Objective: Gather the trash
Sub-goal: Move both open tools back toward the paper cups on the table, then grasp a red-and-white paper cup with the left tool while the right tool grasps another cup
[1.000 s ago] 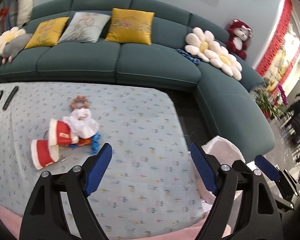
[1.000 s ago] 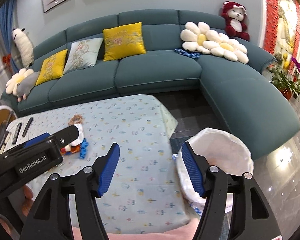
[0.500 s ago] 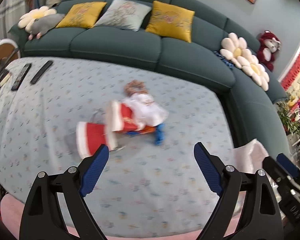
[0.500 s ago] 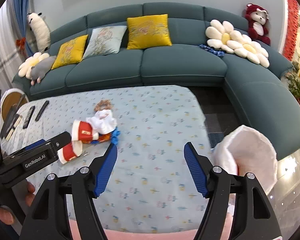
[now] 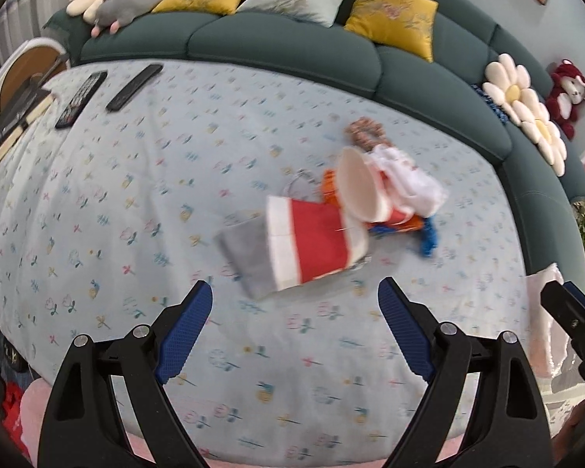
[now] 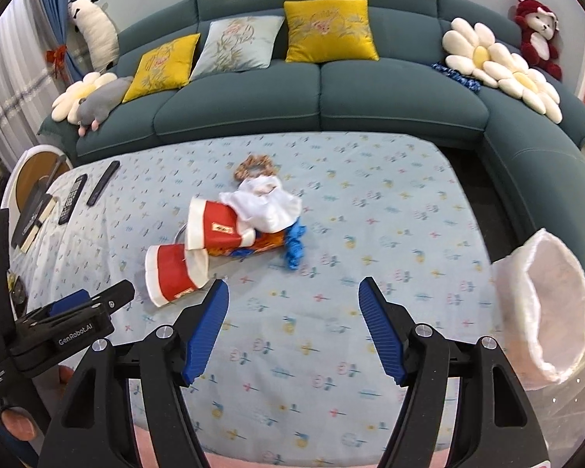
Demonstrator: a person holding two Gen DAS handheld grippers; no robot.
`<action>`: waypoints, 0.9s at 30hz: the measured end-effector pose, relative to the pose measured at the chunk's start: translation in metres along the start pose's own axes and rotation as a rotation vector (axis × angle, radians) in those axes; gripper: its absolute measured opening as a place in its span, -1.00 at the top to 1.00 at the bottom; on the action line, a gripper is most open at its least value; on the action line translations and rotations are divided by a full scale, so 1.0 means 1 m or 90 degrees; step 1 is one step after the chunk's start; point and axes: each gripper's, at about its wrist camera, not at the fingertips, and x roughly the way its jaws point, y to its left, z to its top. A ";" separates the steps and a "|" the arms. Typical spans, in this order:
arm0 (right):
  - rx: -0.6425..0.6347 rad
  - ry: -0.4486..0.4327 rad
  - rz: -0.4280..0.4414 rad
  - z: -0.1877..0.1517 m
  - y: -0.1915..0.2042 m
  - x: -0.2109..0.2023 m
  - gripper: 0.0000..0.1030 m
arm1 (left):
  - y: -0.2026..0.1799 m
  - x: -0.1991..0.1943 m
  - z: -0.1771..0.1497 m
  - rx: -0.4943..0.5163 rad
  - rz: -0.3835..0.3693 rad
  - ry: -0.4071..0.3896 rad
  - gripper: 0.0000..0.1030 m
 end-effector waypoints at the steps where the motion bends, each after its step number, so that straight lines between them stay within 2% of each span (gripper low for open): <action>1: 0.000 0.005 0.001 -0.001 0.003 0.005 -0.29 | 0.006 0.006 0.000 -0.005 0.003 0.008 -0.61; 6: -0.002 0.029 0.004 -0.004 0.012 0.027 -0.29 | 0.022 0.031 -0.001 -0.022 -0.013 0.043 -0.60; 12: 0.001 0.051 0.004 0.000 0.018 0.052 -0.29 | 0.011 0.056 0.007 0.016 -0.051 0.051 -0.54; 18: 0.006 0.065 0.003 0.006 0.020 0.071 -0.29 | 0.002 0.079 0.015 0.026 -0.087 0.076 -0.17; 24: 0.009 0.069 0.018 0.016 0.027 0.082 -0.29 | -0.001 0.086 0.014 0.007 -0.121 0.091 0.53; 27: 0.002 0.062 0.034 0.025 0.038 0.084 -0.29 | -0.002 0.082 0.012 -0.003 -0.149 0.090 0.72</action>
